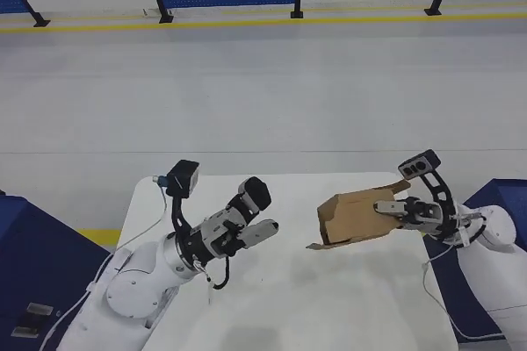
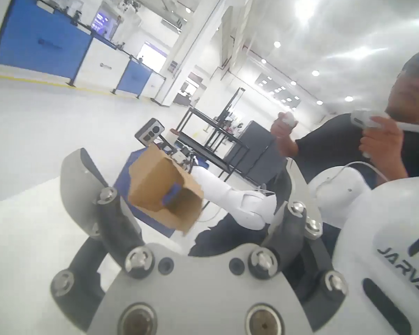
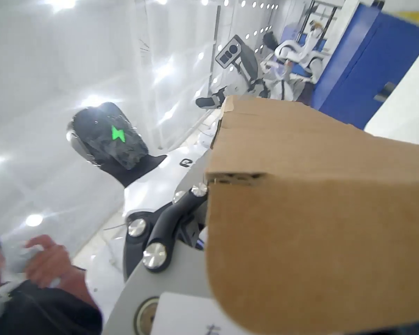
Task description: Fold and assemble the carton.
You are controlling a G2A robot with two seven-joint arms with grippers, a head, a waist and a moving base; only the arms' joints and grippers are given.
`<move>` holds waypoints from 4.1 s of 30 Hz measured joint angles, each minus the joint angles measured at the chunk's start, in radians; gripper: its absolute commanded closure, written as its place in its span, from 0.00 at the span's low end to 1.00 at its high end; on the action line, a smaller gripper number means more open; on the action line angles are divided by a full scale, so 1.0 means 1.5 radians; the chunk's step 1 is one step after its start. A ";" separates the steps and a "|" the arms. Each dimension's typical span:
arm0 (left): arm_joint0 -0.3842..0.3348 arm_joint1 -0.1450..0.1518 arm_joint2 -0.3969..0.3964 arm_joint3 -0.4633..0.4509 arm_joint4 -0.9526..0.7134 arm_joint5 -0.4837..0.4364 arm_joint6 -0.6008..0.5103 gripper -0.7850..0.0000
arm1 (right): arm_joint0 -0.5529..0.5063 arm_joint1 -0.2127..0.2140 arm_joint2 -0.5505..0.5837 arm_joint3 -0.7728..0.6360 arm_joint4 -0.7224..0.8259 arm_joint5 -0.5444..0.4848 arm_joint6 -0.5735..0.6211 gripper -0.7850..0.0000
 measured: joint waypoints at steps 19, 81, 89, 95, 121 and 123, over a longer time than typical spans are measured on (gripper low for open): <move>-0.033 -0.008 0.023 -0.072 -0.039 0.389 -0.017 0.00 | -0.055 -0.010 0.047 -0.103 -0.086 -0.160 -0.080 1.00; 0.023 0.012 -0.045 -0.138 0.106 0.322 -0.187 0.15 | 0.007 -0.021 0.014 -0.213 -0.176 -0.180 -0.111 1.00; 0.002 0.007 -0.007 -0.133 0.128 0.337 -0.183 0.49 | 0.002 -0.023 0.016 -0.214 -0.172 -0.179 -0.102 1.00; -0.008 0.005 0.006 -0.133 0.120 0.342 -0.182 0.53 | 0.002 -0.025 0.015 -0.215 -0.172 -0.175 -0.099 1.00; 0.056 0.010 -0.074 -0.174 0.003 0.297 -0.183 0.43 | 0.003 -0.032 0.020 -0.217 -0.181 -0.161 -0.103 1.00; 0.060 0.011 -0.079 -0.175 0.000 0.296 -0.175 0.40 | 0.003 -0.033 0.021 -0.217 -0.181 -0.161 -0.103 1.00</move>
